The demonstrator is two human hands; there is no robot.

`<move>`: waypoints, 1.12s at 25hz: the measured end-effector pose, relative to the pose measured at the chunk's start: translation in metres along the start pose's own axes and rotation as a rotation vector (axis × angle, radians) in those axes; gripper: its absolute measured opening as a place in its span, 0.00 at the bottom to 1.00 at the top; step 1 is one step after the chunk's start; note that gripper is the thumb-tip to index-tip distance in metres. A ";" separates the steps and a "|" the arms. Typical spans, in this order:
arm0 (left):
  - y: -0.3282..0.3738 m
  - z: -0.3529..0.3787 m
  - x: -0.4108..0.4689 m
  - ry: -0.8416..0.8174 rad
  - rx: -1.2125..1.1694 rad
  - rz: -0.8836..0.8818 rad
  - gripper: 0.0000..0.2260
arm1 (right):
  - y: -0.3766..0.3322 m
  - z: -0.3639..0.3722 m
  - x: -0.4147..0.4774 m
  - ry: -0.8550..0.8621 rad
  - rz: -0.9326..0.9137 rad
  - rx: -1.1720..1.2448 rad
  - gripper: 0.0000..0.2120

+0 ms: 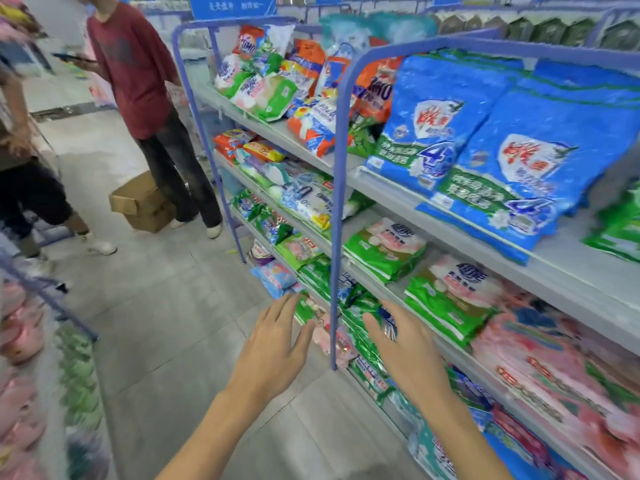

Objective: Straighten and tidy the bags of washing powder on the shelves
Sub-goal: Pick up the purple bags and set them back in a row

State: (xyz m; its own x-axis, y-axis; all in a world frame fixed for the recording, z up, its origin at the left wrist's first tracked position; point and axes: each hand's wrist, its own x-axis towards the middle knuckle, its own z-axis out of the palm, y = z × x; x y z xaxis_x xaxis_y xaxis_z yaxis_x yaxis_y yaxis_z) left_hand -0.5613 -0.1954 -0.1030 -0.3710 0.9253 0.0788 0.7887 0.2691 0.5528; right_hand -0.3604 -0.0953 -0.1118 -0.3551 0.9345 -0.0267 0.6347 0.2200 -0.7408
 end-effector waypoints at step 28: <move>-0.255 -0.087 0.356 -0.270 -0.049 0.206 0.27 | -0.172 0.206 0.288 0.196 0.281 -0.002 0.30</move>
State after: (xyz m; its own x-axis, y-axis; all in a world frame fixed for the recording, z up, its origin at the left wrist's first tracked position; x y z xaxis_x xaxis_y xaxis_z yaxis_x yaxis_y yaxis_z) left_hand -0.9372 0.0416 -0.1436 -0.0581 0.9980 -0.0261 0.8067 0.0623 0.5876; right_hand -0.7135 0.0785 -0.1306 -0.0275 0.9946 -0.1005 0.6905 -0.0537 -0.7213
